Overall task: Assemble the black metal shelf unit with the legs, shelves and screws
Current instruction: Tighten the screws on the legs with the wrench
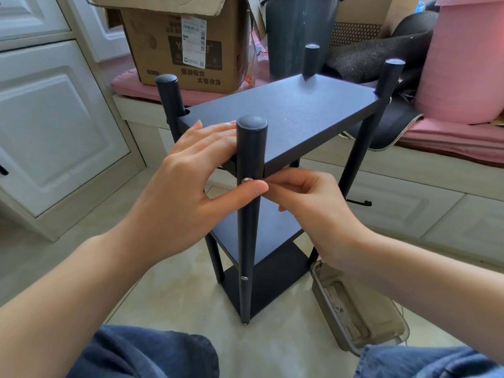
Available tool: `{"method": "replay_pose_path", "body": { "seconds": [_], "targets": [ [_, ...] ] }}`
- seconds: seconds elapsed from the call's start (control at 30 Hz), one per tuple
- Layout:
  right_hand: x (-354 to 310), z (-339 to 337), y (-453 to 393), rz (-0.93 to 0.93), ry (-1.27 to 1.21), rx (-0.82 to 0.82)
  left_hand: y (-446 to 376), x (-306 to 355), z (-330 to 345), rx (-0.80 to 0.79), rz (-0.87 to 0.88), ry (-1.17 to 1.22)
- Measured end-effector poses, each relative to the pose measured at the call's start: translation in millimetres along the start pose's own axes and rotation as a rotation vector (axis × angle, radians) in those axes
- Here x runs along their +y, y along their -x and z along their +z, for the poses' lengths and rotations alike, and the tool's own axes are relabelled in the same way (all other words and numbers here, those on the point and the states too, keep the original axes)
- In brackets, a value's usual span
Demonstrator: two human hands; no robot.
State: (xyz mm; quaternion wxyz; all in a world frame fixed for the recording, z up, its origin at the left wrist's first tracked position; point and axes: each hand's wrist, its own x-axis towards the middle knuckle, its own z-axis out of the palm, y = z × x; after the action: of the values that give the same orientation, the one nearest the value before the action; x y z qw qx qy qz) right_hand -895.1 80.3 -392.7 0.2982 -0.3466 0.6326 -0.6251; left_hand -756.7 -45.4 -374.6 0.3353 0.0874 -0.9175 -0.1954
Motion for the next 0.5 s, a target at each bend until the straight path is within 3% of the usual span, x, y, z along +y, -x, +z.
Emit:
{"method": "replay_pose_path", "body": {
  "seconds": [0.5],
  "targets": [
    [-4.0, -24.6, 7.0, -0.122, 0.116, 0.114, -0.2, 2.0, -0.1, 0.001, -0.013, 0.015]
  ]
}}
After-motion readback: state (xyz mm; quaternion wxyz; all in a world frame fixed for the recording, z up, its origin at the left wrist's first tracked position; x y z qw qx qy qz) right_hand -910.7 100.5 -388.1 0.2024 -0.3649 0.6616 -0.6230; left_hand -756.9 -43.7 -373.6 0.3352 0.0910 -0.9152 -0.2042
